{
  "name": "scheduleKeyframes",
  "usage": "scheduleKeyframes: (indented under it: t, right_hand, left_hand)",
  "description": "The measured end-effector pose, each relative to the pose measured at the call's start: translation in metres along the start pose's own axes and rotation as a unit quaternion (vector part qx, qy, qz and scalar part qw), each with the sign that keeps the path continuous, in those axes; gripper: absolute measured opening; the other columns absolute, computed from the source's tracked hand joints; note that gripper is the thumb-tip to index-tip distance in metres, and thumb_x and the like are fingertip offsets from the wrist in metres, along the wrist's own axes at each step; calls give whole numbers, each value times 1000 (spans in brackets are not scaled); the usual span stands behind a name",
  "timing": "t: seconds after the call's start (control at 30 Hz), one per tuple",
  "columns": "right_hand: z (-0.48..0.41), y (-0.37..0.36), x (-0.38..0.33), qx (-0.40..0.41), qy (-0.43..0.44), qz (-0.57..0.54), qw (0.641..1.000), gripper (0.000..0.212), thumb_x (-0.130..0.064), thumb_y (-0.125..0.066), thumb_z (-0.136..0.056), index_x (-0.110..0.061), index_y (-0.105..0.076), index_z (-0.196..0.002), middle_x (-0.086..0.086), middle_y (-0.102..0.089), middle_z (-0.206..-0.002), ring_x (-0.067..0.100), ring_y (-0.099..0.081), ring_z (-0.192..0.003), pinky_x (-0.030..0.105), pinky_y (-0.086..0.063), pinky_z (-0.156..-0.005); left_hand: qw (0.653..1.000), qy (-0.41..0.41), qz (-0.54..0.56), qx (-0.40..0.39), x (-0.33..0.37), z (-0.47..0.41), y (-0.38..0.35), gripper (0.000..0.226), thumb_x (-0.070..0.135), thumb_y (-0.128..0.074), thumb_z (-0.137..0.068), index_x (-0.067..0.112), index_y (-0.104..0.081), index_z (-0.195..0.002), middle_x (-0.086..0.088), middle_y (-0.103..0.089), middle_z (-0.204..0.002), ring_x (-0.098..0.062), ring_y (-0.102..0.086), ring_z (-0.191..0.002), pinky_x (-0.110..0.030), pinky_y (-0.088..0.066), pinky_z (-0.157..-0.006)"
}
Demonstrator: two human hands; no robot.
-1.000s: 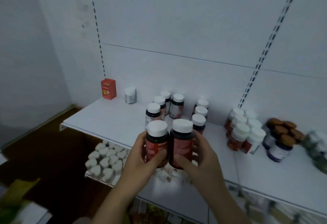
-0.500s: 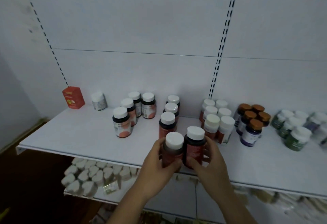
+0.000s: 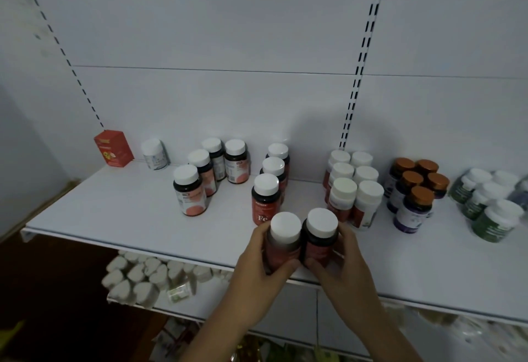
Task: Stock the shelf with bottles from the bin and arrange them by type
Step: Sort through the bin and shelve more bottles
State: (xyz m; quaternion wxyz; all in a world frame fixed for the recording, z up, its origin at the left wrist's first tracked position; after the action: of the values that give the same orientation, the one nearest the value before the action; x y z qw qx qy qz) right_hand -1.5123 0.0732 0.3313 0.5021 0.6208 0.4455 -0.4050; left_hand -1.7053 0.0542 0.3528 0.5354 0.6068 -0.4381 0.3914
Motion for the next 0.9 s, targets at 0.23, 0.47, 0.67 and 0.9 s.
scheduleKeyframes:
  t: [0.23,0.47,0.67,0.9]
  right_hand:
    - [-13,5,-10,10,51,43,998,79,-20,-87,-82,-50,-44,-142,-30,-58,-134,-2,-57,-123,29,-52,-100]
    - [2,-5,-11,-22,17,-40,999,83,-18,-76,-92,-54,-30,-151,-26,-53,-141,-2,-59,-120,11,-50,-93]
    - [1,-24,-23,-23,0,-142,990,68,-27,-68,-98,-47,-33,-153,-35,-60,-135,-1,-61,-125,16,-52,-97]
    - [-9,-39,-22,-17,13,-104,994,94,-42,-76,-85,-51,-20,-160,-20,-41,-160,5,-45,-145,48,-42,-118]
  left_hand:
    - [991,-47,-116,51,4,-5,-8,74,43,-81,-89,47,-37,-149,26,-41,-135,3,-47,-132,-28,-48,-111]
    - [994,-34,-95,46,6,-6,-10,75,43,-81,-90,51,-36,-149,29,-40,-131,3,-58,-119,-18,-53,-98]
    - [997,-34,-46,46,11,-3,-18,82,26,-82,-91,59,-33,-149,24,-47,-135,0,-59,-120,-10,-51,-88]
    - [1000,-16,-3,5,14,-4,-22,79,9,-62,-102,58,-30,-155,26,-60,-142,5,-64,-121,-22,-58,-94]
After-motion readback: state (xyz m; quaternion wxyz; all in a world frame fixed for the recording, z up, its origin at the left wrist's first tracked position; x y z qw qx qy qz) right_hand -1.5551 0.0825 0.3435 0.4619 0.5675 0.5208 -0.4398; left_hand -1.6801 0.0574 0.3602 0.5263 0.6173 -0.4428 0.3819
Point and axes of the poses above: each hand's wrist, its own z-axis away from the middle knuckle, its own y-axis out of the back of the hand, x = y × z, the point moved 4 cm from there along -z, towards the middle knuckle
